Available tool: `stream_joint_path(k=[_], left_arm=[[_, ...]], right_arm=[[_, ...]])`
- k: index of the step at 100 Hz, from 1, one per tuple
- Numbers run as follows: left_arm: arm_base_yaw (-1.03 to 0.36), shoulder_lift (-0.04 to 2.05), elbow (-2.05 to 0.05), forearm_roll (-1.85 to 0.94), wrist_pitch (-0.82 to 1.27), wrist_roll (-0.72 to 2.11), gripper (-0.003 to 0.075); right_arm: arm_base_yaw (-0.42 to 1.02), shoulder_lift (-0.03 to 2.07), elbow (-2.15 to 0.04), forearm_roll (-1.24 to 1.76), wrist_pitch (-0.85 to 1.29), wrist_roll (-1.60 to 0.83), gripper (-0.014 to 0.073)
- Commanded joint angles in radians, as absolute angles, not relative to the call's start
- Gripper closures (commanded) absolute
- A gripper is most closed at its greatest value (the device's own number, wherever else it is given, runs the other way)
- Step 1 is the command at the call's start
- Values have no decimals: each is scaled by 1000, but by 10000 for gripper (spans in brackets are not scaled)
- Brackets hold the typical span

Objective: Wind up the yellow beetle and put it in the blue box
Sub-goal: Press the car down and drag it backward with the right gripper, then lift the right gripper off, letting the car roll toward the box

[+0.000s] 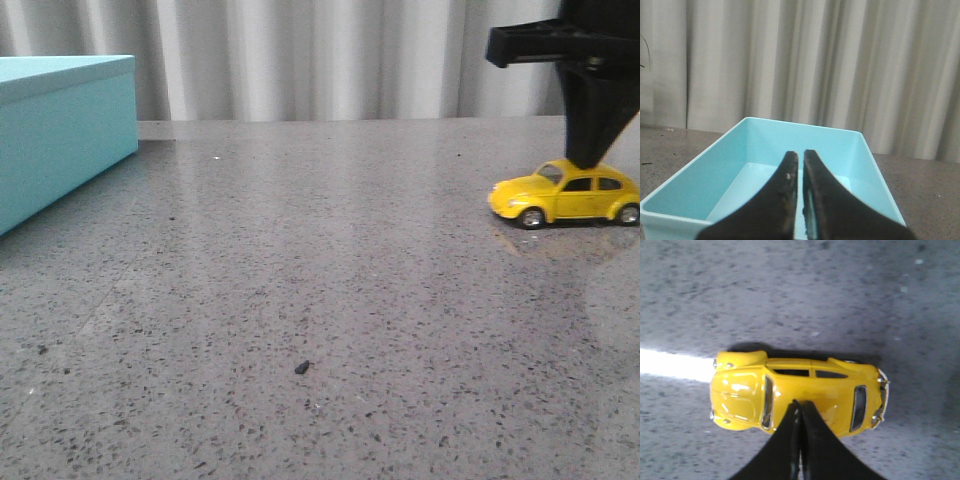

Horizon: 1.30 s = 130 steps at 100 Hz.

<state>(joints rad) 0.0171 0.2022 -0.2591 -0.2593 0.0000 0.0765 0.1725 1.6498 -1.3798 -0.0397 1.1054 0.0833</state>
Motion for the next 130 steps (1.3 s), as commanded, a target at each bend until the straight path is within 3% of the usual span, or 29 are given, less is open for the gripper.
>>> stream_joint_path(k=[1,48,88,130], left_arm=[[16,220,-297,-262,-64,75,741],[16,220,-297,-262,-64,75,741],[16,220,-297,-262,-62,75,741],[16,220,-297,-262,-62,75,741]], right_arm=[[145,1625,-1381,-105,1106,82,655],[-4,1625,-1342,-131,1122,86,655],[85,1440,-1502,-38,1159,86,655],[143,1374,-1504,-24,1127,86,655]])
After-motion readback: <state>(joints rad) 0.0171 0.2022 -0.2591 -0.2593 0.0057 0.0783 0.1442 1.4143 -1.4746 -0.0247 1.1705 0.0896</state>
